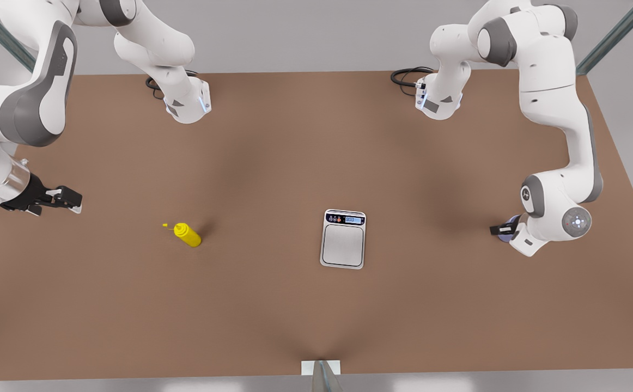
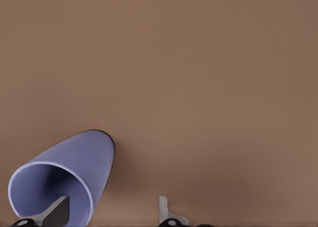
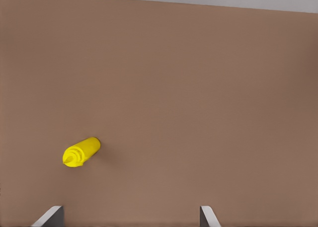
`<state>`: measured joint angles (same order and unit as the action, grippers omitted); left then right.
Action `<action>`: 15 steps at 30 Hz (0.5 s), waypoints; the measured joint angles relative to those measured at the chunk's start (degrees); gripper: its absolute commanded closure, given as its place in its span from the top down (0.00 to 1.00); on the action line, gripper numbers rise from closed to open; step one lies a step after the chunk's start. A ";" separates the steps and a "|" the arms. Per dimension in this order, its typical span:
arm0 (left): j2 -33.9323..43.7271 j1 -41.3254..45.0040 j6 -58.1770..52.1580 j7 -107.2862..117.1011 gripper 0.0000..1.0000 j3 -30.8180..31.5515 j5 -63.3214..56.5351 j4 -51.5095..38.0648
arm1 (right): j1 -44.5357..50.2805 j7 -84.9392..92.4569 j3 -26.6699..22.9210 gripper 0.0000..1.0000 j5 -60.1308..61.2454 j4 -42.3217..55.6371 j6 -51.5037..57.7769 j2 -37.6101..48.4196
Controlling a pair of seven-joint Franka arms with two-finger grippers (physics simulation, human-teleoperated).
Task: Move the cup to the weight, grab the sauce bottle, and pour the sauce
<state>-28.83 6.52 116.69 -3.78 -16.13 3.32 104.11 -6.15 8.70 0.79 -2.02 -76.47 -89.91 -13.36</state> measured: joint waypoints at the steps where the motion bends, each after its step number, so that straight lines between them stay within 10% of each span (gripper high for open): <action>1: 0.04 0.02 0.32 0.08 0.73 -0.20 0.01 0.54 | 0.00 0.00 0.00 1.00 0.00 -0.03 0.00 0.00; 15: -1.94 0.07 6.14 0.09 0.48 -1.54 -0.04 4.38 | -0.14 0.39 0.09 1.00 0.00 -0.23 0.53 -1.18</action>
<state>-30.77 6.59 122.83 -3.69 -17.66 3.28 108.50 -6.29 9.09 0.88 -2.02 -76.70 -89.38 -14.55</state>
